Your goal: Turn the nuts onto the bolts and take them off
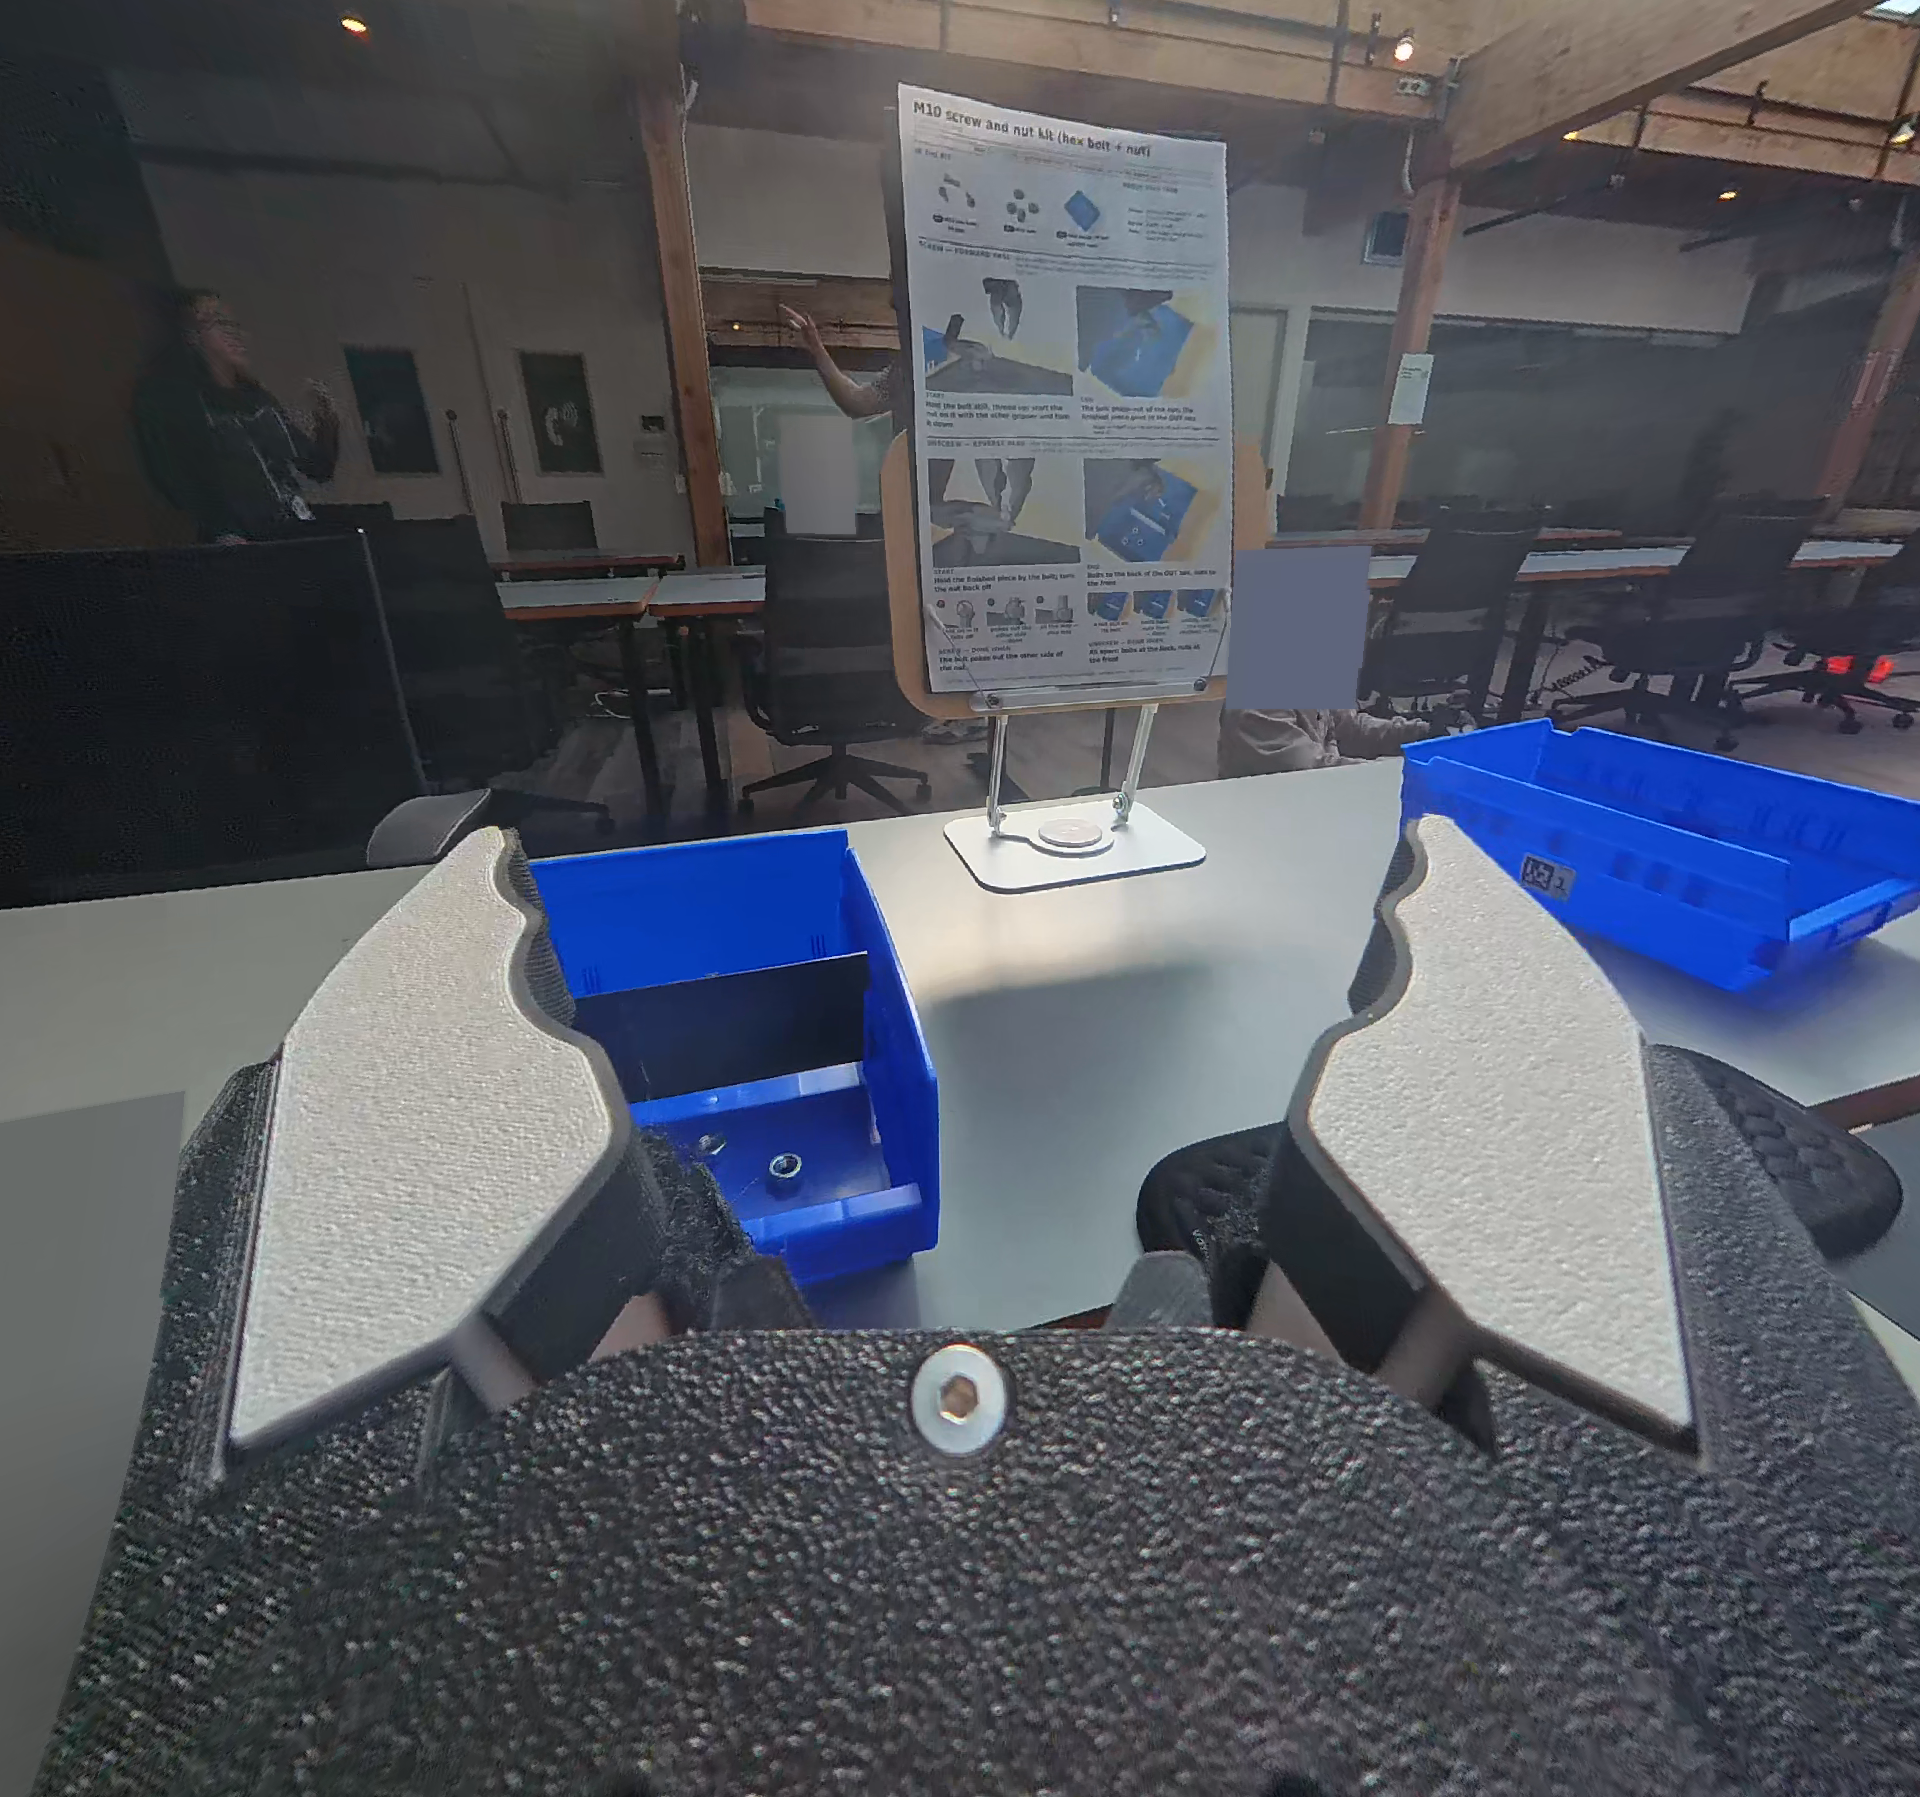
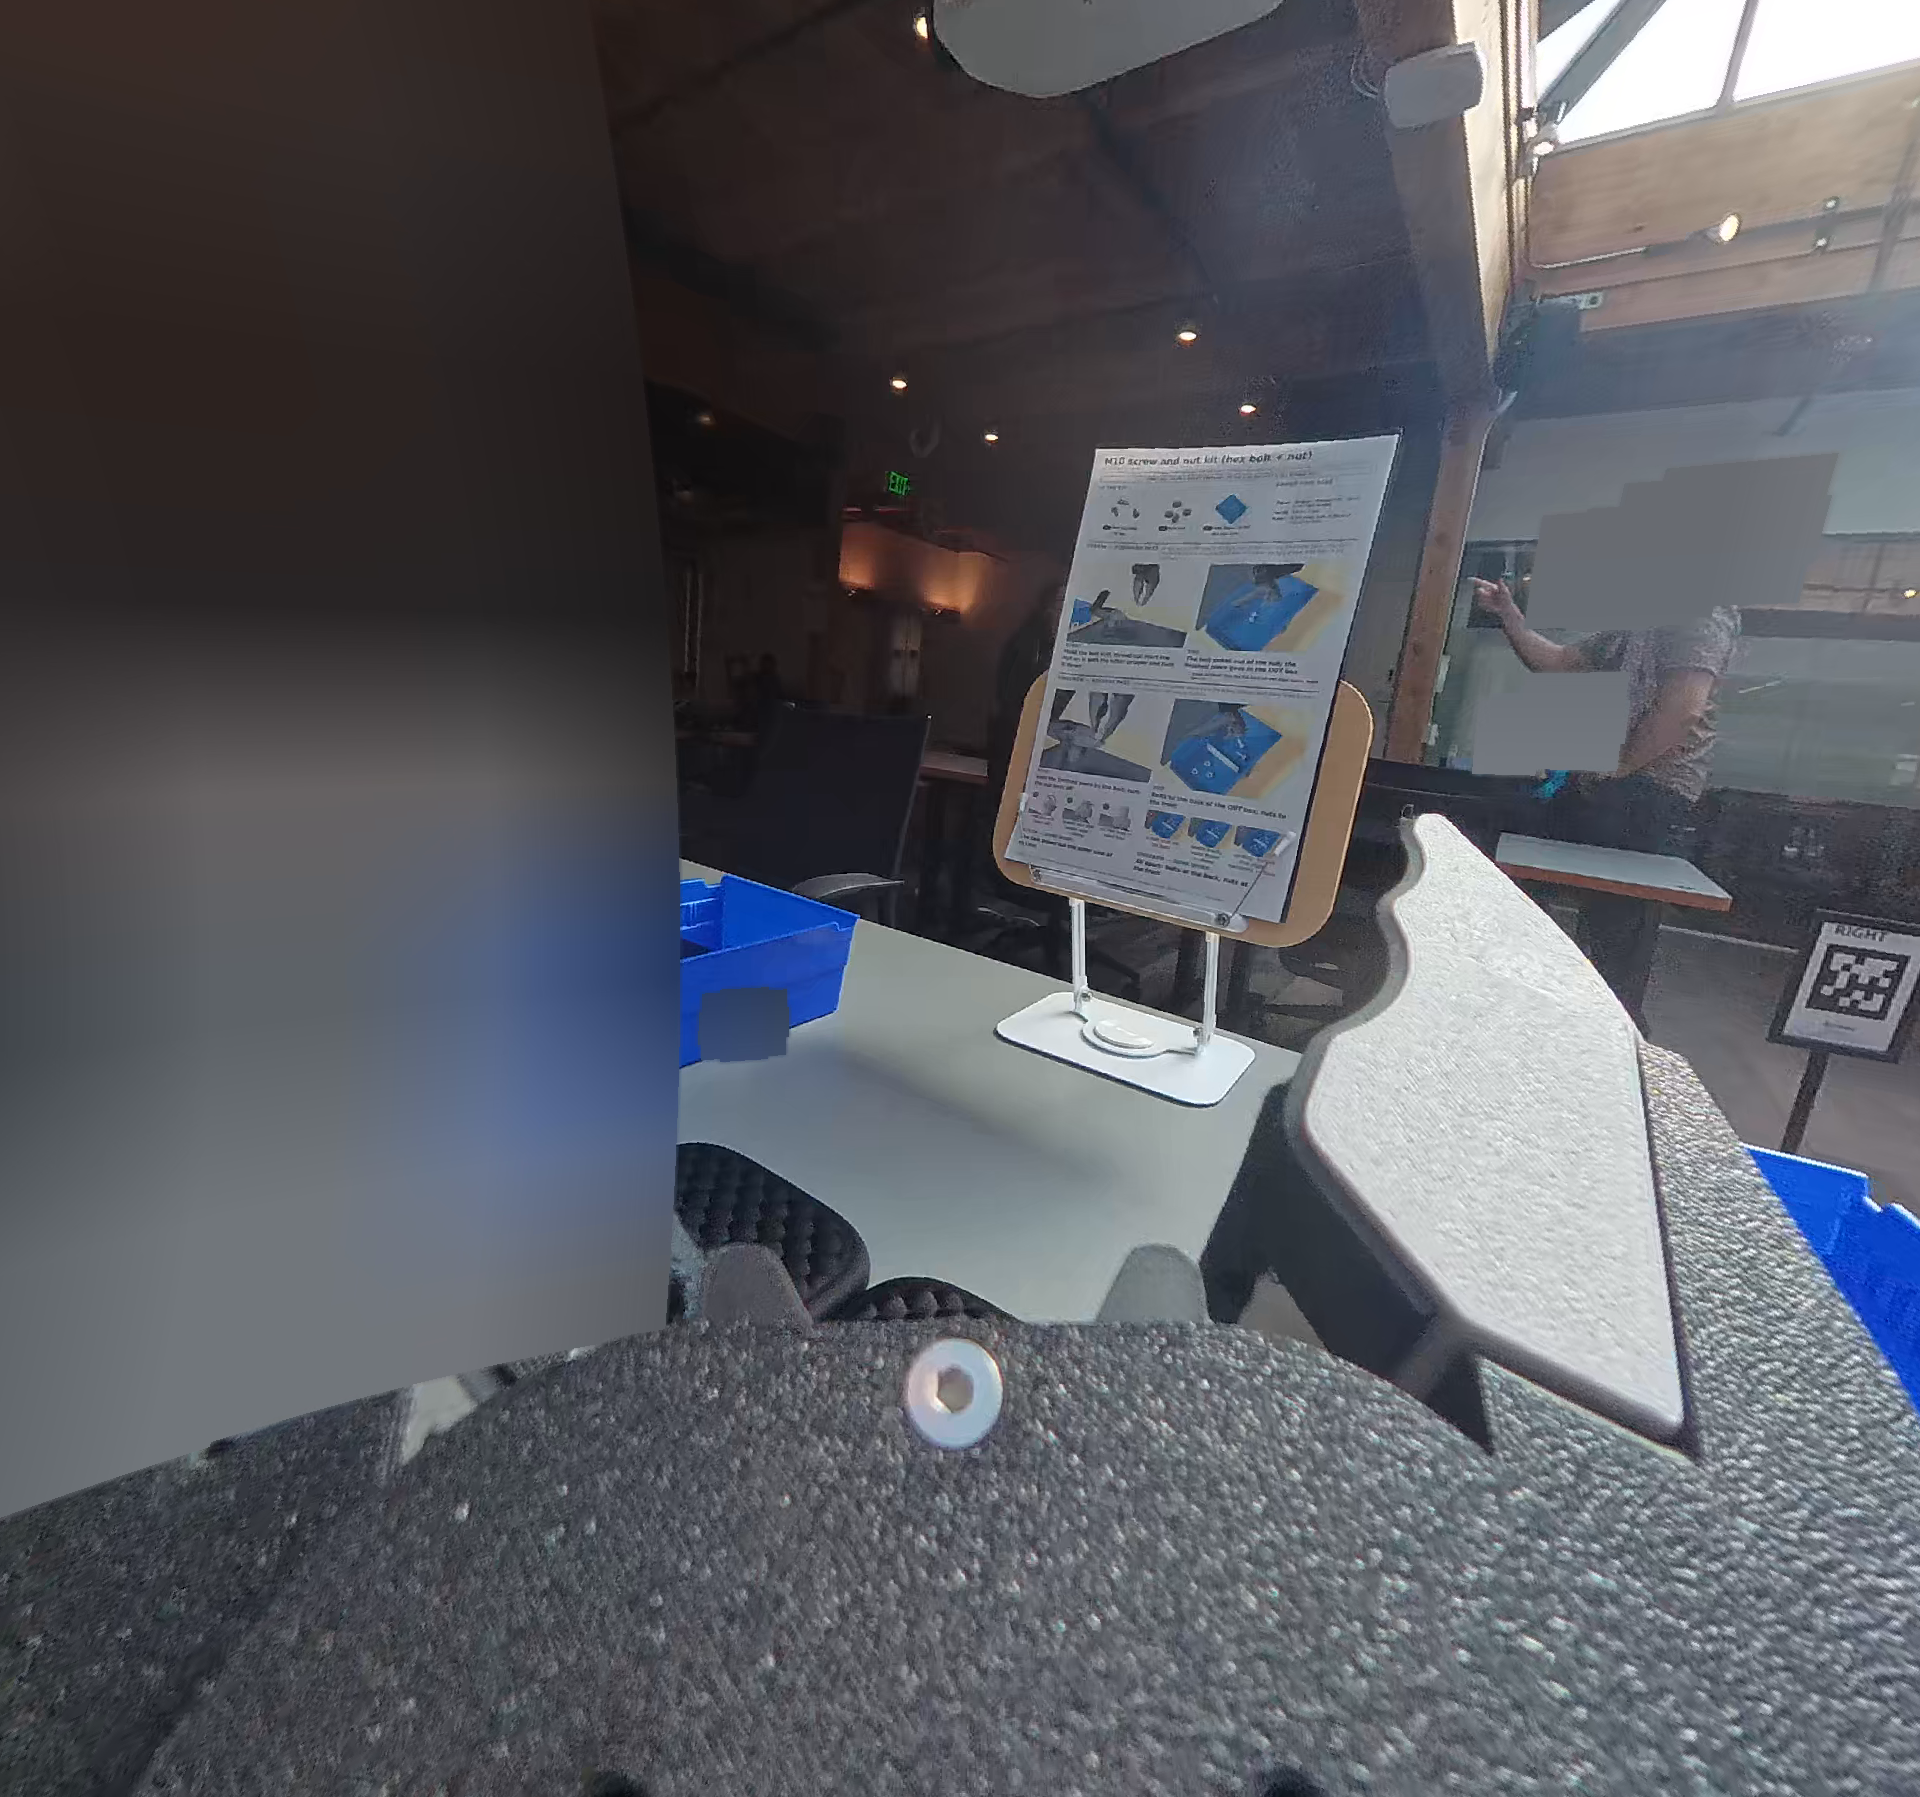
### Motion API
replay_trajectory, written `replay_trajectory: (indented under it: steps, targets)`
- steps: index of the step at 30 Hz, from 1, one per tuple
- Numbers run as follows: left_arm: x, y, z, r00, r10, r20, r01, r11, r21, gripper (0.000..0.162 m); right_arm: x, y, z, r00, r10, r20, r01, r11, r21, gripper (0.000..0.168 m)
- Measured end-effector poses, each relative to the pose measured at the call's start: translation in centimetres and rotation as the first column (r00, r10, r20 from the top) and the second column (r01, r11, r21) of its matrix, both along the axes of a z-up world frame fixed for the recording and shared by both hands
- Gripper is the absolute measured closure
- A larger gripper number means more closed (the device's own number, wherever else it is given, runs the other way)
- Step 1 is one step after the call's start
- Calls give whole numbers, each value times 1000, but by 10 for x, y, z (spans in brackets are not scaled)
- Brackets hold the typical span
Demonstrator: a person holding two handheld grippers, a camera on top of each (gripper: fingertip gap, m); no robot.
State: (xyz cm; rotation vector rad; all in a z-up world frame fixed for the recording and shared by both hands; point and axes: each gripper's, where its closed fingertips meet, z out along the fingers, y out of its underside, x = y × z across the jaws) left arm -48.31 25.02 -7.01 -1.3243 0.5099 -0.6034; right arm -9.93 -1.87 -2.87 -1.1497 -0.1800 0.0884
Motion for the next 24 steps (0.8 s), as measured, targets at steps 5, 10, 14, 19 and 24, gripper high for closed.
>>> replay_trajectory:
  steps: [5,10,14,19,24]
  targets:
    - [0,-5,0,1000,-9,-10,9,1000,8,16,8,-11,7,998,-65,16,65,997,30,21]
    - [1,-8,-3,999,-42,-1,42,999,-8,16,22,-10,1,995,-102,12,102,995,-4,22]
    - [7,-16,-1,997,-71,-24,71,997,6,16,32,-5,-7,994,-107,-25,106,994,-42,22]
    - [11,-27,3,994,-98,-38,99,995,21,16,37,4,-15,994,-112,-11,110,990,-92,22]
    - [8,-44,11,990,-138,-20,138,990,37,16,39,8,-17,994,-102,-26,98,990,-104,22]
